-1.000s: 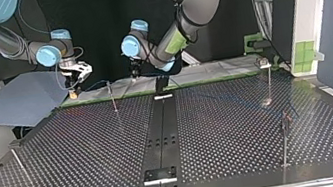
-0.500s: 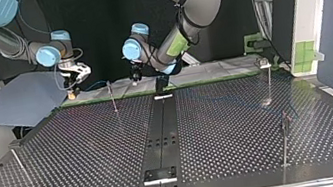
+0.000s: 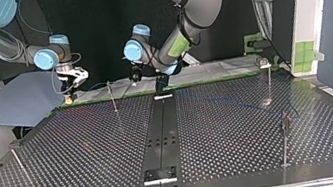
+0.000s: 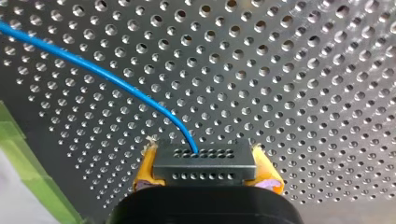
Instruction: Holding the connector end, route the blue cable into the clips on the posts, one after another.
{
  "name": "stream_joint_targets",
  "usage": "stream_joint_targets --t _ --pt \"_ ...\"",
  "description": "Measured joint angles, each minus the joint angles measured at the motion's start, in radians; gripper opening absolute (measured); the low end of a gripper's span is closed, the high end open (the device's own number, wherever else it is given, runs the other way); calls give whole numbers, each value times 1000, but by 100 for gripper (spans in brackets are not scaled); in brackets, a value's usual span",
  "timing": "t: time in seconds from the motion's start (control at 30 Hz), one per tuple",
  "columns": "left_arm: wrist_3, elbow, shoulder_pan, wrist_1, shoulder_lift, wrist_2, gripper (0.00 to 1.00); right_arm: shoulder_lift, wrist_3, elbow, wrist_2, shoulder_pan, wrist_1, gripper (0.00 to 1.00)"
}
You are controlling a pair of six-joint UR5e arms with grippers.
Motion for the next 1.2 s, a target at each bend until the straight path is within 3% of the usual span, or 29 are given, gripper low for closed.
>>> stream_joint_targets --t 0.13,0.23,0.5,0.93,1.2 --pt "-2 1 9 -4 0 28 1 2 28 -3 -9 -6 -32 0" --pt "-5 2 16 -5 -1 51 1 6 35 -10 -11 -7 -42 0" --pt "-23 8 52 -7 -1 100 1 39 41 -32 -13 -10 -39 0" --pt "-55 9 61 37 -1 182 1 52 43 -81 -13 -19 -28 0" --pt "-11 10 75 65 -1 142 1 54 40 -93 -13 -26 -29 0"
